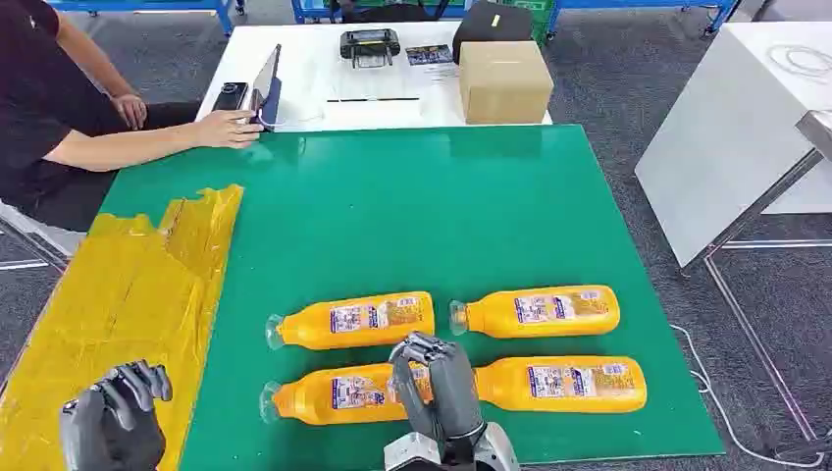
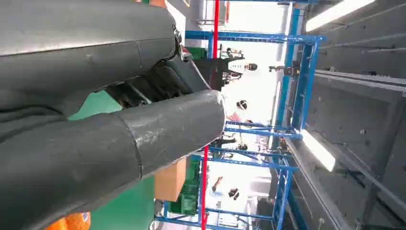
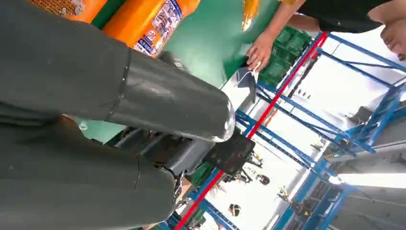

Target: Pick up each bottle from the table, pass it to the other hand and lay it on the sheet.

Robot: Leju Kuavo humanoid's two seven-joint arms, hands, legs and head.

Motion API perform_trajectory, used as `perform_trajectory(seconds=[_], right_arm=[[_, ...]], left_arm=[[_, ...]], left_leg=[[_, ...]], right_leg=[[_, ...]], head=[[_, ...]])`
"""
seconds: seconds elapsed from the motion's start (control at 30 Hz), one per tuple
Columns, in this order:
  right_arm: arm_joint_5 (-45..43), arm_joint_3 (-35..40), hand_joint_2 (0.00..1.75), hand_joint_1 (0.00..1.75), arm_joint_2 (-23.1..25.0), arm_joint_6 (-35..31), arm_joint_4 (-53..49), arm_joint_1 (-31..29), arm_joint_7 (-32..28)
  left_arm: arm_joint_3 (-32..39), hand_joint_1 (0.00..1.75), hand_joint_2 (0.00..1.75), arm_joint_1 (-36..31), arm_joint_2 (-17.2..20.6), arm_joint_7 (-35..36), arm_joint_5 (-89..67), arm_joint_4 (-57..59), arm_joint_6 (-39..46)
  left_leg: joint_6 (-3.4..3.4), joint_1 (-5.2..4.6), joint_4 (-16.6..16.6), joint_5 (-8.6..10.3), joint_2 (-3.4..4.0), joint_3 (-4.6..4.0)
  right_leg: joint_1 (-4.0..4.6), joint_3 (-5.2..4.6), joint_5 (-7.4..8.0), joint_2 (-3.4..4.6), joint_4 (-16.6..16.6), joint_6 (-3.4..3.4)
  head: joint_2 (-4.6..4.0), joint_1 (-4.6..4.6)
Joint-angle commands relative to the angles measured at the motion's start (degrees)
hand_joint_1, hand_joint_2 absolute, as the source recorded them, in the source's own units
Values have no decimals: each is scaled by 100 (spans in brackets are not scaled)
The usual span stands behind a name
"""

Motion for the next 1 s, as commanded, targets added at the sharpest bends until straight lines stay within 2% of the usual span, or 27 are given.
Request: perform_trajectory(seconds=[0.03, 0.07, 0.1, 0.13, 0.17, 0.2, 0.23, 0.3, 0.33, 0.4, 0.5, 0.57, 0.63, 0.67, 0.8, 0.83, 0.93, 1.0], right_arm=[[-2943, -2072, 0, 175, -254, 1984, -2114, 621, -1243], [-2943, -2072, 0, 31, -254, 1984, -2114, 621, -1243], [-2943, -2072, 0, 0, -254, 1984, -2114, 621, -1243], [-2943, -2072, 0, 0, -254, 1984, -2114, 621, -1243], [-2943, -2072, 0, 0, -254, 1984, -2114, 621, -1243], [-2862, -2159, 0, 0, -131, 2193, -2058, 619, -1233], [-2862, -2159, 0, 0, -131, 2193, -2058, 619, -1233], [-2862, -2159, 0, 0, -131, 2193, -2058, 619, -1233], [-2862, -2159, 0, 0, -131, 2193, -2058, 619, -1233], [-2862, -2159, 0, 0, -131, 2193, -2058, 619, -1233], [-2486, -2014, 0, 0, 5, 1742, -1874, 650, -1312], [-2639, -2011, 0, 0, -88, 1777, -1907, 643, -1312], [-2603, -2098, 0, 0, -70, 1766, -1891, 628, -1312], [-2383, -2106, 0, 0, -52, 1619, -1829, 632, -1233], [-2029, -1965, 0, 0, -236, 1448, -1744, 716, -983], [-1856, -1899, 175, 0, -297, 1428, -1699, 726, -864], [-1051, -1506, 175, 0, -532, 1491, -1510, 720, -373], [-838, -1239, 175, 0, -650, 1513, -1360, 612, -183]], left_arm=[[-2171, 175, 0, -1231, 2042, 24, -1251, 239, 3777], [-2171, 175, 0, -1231, 2042, 24, -1251, 239, 3777], [-2171, 175, 0, -1231, 2042, 24, -1251, 239, 3777], [-2171, 106, 0, -1231, 2042, 24, -1251, 239, 3777], [-2171, 0, 0, -1231, 2042, 24, -1251, 239, 3777], [-2034, 0, 0, -1196, 1933, 24, -1096, 248, 3359], [-2034, 0, 0, -1196, 1933, 24, -1096, 248, 3359], [-2034, 0, 0, -1196, 1933, 24, -1096, 248, 3359], [-2034, 0, 0, -1196, 1933, 24, -1096, 248, 3359], [-2034, 0, 0, -1196, 1933, 24, -1096, 248, 3359], [-1738, 0, 0, -1039, 1670, 24, -870, 207, 2560], [-1606, 0, 0, -1039, 1533, 24, -834, 78, 1944], [-1807, 0, 0, -1061, 1576, 24, -997, -58, 2246], [-1958, 0, 0, -1019, 1643, 24, -1329, -42, 2892], [-2007, 0, 0, -933, 1649, 24, -1488, 397, 3159], [-1938, 0, 0, -962, 1599, 24, -1586, 627, 3162], [-1604, 0, 0, -1010, 1278, 24, -1862, 1042, 2949], [-1522, 0, 0, -1114, 1243, 24, -1509, 1125, 2671]], left_leg=[[-3, 6, 0, -8, -4, 8], [-6, 15, 6, -18, -1, 14], [-5, 11, 2, -14, -3, 14], [0, 3, 4, 23, -133, -33], [1, 0, 8, 14, -127, 5], [2, -1, 16, 20, -123, -27], [2, -5, 11, 13, -79, -19], [0, 10, 5, 13, -67, -33], [6, -7, -4, 5, -32, -4], [6, 4, 3, 3, -15, 1], [4, -7, 1, 7, -14, 3], [3, 0, 2, 4, -5, 4], [3, -3, 4, 7, -6, -3], [5, -5, 5, 9, -11, -6], [4, 0, -3, 5, -4, 9], [5, -5, -5, 7, -3, 9], [5, -1, -10, 8, -10, 15], [5, 0, -12, 8, -6, 18]], right_leg=[[7, 11, -6, -1, -4, -5], [16, 20, -11, 3, -5, -11], [11, 18, -10, 1, -6, -9], [4, 16, -15, -130, -4, -3], [-2, -16, -24, -124, -7, -1], [-9, -59, -15, -120, 5, -2], [-14, -71, -7, -73, 2, 0], [5, -57, 2, -66, -8, -5], [-7, 6, 3, -38, -7, 0], [2, 9, 10, -19, -7, -13], [-12, 6, 11, -20, -5, -13], [-5, 6, 14, -10, -8, -14], [-8, -4, 14, -12, -3, -14], [-10, -5, 14, -18, -2, -11], [-5, 10, 15, -10, -15, -13], [-10, 8, 15, -10, -12, -12], [-6, 18, 16, -16, -23, -13], [-5, 21, 19, -11, -27, -12]], head=[[0, 0], [0, 0], [0, 0], [0, -2], [0, 2], [0, -2], [0, -4], [0, 0], [0, -15], [0, -4], [0, -11], [0, -11], [0, -13], [0, -13], [0, -13], [0, -13], [0, -11], [0, -13]])
